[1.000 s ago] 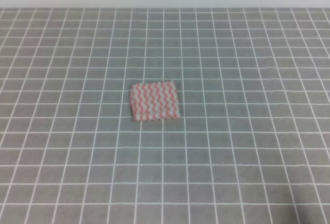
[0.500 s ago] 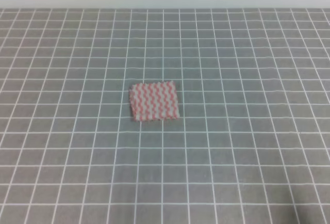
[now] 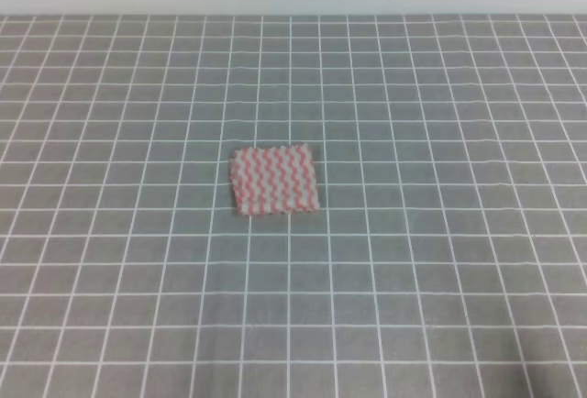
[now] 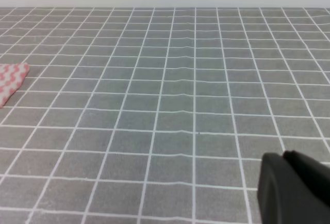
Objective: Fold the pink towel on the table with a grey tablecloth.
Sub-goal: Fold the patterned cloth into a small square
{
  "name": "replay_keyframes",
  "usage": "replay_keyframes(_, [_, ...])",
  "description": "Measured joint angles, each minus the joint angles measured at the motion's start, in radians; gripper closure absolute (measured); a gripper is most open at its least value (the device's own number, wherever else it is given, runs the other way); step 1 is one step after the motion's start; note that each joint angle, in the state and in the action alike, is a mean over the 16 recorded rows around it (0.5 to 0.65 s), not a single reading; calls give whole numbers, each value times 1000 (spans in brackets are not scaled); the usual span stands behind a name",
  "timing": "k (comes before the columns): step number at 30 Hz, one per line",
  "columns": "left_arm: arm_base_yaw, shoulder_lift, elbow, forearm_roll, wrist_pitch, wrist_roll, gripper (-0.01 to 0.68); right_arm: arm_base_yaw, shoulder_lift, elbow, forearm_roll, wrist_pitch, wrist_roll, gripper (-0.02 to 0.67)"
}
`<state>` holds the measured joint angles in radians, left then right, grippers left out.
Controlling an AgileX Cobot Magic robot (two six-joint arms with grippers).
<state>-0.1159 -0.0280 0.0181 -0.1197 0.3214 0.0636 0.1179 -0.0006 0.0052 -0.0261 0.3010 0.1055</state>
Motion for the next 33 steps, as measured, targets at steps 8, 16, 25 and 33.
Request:
replay_keyframes(8, [-6, -4, 4, 3, 12, 2, 675, 0, 2, 2, 0, -1, 0, 665])
replay_keyframes(16, [-6, -5, 4, 3, 15, 2, 675, 0, 2, 2, 0, -2, 0, 666])
replay_keyframes(25, [-6, -4, 2, 3, 15, 2, 675, 0, 1, -2, 0, 0, -1, 666])
replay_keyframes(33, [-6, -4, 4, 3, 13, 2, 675, 0, 3, 2, 0, 0, -1, 666])
